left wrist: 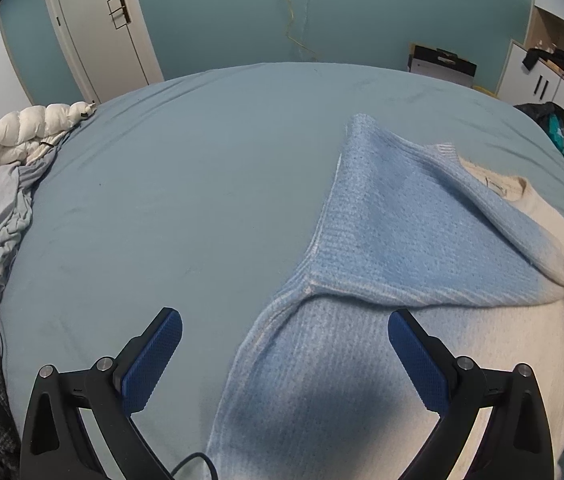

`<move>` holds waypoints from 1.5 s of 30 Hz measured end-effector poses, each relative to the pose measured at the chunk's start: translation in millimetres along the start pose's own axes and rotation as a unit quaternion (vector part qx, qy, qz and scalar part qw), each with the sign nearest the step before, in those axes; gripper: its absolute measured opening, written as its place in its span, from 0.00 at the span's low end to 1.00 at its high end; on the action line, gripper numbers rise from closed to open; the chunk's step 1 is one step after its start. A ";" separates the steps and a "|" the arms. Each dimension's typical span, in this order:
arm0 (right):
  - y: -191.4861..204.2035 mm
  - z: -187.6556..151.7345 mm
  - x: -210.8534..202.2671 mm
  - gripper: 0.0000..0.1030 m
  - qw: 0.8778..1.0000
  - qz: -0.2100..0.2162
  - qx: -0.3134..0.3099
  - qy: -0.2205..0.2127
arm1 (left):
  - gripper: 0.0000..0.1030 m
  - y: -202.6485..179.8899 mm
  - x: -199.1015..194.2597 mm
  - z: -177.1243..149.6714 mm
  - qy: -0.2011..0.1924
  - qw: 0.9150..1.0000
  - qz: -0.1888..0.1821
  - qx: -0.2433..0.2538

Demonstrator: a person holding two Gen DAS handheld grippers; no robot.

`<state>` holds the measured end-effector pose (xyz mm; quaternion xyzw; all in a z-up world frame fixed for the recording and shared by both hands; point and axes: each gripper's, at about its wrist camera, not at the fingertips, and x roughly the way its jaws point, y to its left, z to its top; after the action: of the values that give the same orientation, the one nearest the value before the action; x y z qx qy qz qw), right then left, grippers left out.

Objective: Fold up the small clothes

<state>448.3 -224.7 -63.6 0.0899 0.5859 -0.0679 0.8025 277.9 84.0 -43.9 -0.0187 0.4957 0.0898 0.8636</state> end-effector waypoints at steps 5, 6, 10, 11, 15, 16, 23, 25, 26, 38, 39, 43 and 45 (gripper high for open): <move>5.6 8.5 19.1 0.10 1.000 -0.006 -0.002 0.012 | 1.00 -1.2 6.5 0.4 0.008 1.000 0.003 0.001; 12.3 6.3 11.5 0.08 1.000 0.007 -0.018 -0.007 | 1.00 -1.3 7.2 0.4 0.010 1.000 0.002 -0.001; 22.4 14.1 -29.6 0.07 0.996 0.016 -0.034 -0.081 | 1.00 -4.6 6.9 3.2 0.005 1.000 -0.001 0.000; 15.8 20.9 -40.7 0.07 0.994 0.032 -0.012 -0.101 | 1.00 -6.9 7.5 3.6 0.004 1.000 0.003 0.005; -12.3 46.0 -33.9 0.41 0.991 0.030 0.070 -0.107 | 1.00 -10.7 10.3 1.4 0.011 1.000 0.005 0.015; -17.7 55.2 -20.5 0.53 0.993 0.005 0.091 -0.081 | 1.00 -11.3 10.6 0.9 0.013 1.000 0.006 0.017; -61.7 -4.6 -24.0 0.64 0.968 0.143 0.207 -0.023 | 1.00 -8.2 4.8 2.1 0.004 1.000 0.000 0.011; -56.1 -31.2 -19.5 0.64 0.956 0.196 0.219 -0.003 | 1.00 -9.6 4.4 1.0 0.005 1.000 -0.004 0.011; -51.5 -41.9 -15.8 0.64 0.951 0.217 0.221 0.004 | 1.00 -11.8 4.6 -0.3 0.006 1.000 -0.006 0.016; 26.5 -45.1 -8.2 0.06 0.970 0.142 0.193 -0.034 | 1.00 2.6 8.8 3.0 0.005 1.000 0.028 0.007; 12.1 -36.3 -19.4 0.06 0.965 0.168 0.195 -0.049 | 1.00 5.8 8.1 3.6 0.004 1.000 0.031 0.002; -1.2 -69.0 -102.6 0.06 0.947 0.249 0.171 -0.112 | 1.00 17.6 2.3 6.7 -0.006 0.999 0.032 -0.014; -7.8 -87.5 -113.8 0.13 0.955 0.223 0.156 -0.121 | 1.00 17.8 1.0 6.3 -0.008 0.999 0.030 -0.013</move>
<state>330.8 -212.3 18.3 0.3335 0.4316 0.0122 0.8380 280.7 102.3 -40.6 -0.0147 0.4878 0.1221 0.8642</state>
